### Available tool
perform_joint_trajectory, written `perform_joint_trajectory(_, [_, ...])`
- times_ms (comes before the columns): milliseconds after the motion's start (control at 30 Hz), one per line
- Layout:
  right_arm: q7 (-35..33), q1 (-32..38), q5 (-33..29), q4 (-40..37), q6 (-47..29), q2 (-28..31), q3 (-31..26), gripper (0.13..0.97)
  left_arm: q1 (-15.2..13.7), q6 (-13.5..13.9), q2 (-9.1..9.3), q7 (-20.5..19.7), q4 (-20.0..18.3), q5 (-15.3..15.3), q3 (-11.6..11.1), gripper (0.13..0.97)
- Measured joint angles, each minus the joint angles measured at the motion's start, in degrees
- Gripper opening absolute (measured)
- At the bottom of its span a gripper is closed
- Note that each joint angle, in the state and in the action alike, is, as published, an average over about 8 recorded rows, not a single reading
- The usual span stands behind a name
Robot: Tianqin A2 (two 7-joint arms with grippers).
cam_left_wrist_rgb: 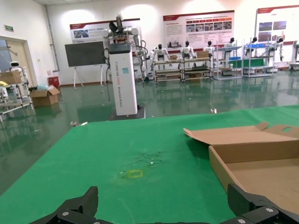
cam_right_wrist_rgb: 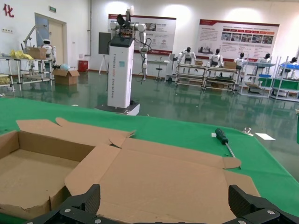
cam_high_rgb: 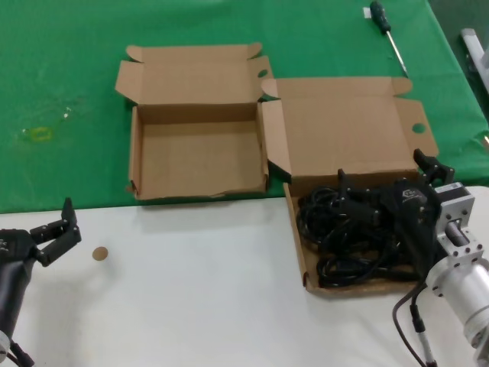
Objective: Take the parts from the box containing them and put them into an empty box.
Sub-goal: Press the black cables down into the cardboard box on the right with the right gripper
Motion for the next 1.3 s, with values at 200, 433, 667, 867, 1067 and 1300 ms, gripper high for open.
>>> perform_joint_trajectory(200, [0.0,0.0,0.0,0.0,0.0,0.0,0.0,0.966,0.0,0.0,0.0,0.0,0.0,0.0,0.0,0.96])
perform_joint_trajectory(433, [0.2,-0.1,0.1,0.0,0.0,0.4,-0.2,0.966,0.0,0.0,0.0,0.0,0.0,0.0,0.0,0.91])
perform_joint_trajectory(667, [-2.5,-0.1,0.2,0.1,-3.0,0.5,1.4,0.966,0.0,0.0,0.0,0.0,0.0,0.0,0.0,0.824])
perform_joint_trajectory(867, [-3.9,0.5,0.7,0.5,-8.1,3.6,2.5,0.966,0.0,0.0,0.0,0.0,0.0,0.0,0.0,0.729])
perform_joint_trajectory(1067, [-1.3,2.8,0.5,0.1,-12.4,10.4,1.0,0.966,0.0,0.0,0.0,0.0,0.0,0.0,0.0,0.571])
perform_joint_trajectory(1300, [0.0,7.5,-1.1,-1.9,-19.5,18.6,-1.7,0.966,0.0,0.0,0.0,0.0,0.0,0.0,0.0,0.495])
